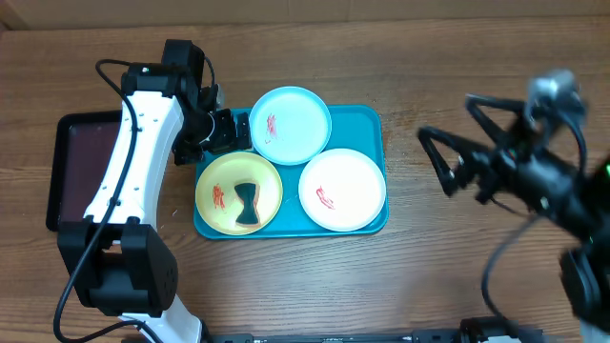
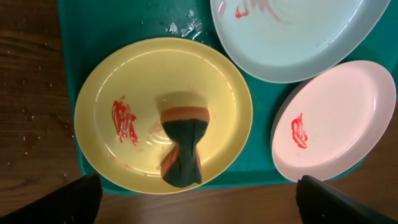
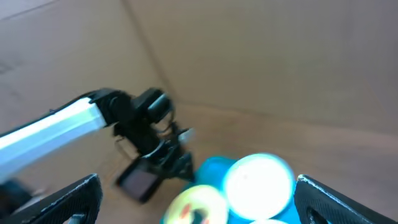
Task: Clean dirty plates on tray and stack at the side
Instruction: 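Move the right gripper to the yellow plate's right rim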
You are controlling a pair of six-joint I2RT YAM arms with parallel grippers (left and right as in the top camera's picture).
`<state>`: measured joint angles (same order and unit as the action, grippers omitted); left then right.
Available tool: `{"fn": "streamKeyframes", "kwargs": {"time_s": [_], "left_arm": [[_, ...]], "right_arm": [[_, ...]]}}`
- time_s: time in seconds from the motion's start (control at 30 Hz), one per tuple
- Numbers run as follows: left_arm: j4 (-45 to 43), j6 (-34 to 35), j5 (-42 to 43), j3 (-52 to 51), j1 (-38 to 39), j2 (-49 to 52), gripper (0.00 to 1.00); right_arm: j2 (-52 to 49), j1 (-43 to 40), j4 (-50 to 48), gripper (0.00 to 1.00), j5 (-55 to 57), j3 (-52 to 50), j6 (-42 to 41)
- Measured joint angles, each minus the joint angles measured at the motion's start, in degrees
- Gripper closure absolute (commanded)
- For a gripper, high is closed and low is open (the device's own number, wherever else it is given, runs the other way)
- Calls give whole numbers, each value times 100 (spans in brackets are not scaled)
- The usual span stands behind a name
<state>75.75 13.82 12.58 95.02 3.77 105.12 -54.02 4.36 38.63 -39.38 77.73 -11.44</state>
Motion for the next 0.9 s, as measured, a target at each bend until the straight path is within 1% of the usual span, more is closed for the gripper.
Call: {"fn": "streamKeyframes", "kwargs": {"time_s": [0.1,0.2,0.23,0.33,0.43,0.53,0.67,0.73,0.8,0.83,0.9], "left_arm": [[118,0,98,0,0,0,0],[234,-26,144,0,0,0,0],[243,-28,153,0,0,0,0],[243,-26,179,0,0,0,0],[229,-20,181,0,0,0,0],[229,-17,181,0,0,0,0],[229,-17,181,0,0,0,0],[227,-15,181,0,0,0,4],[225,7,181,0,0,0,11],[223,13,181,0,0,0,13],[225,50,181,0,0,0,13]], "right_arm": [[-560,201,350,0,-227,11,-271],[-1233,697,1231,0,212,61,-535],[-1600,927,1781,0,417,223,-656],[-2509,1388,2380,0,754,584,-772],[-3379,1768,2256,0,955,767,-901],[-3834,2020,1923,0,1054,767,-1029],[-3980,2315,1287,0,1355,767,-1257],[-3980,2468,984,0,1668,787,-1311],[-3980,2564,848,0,2011,787,-1346],[-3980,2605,826,0,2162,787,-1357],[-3980,2651,734,0,2507,772,-1379]]}}
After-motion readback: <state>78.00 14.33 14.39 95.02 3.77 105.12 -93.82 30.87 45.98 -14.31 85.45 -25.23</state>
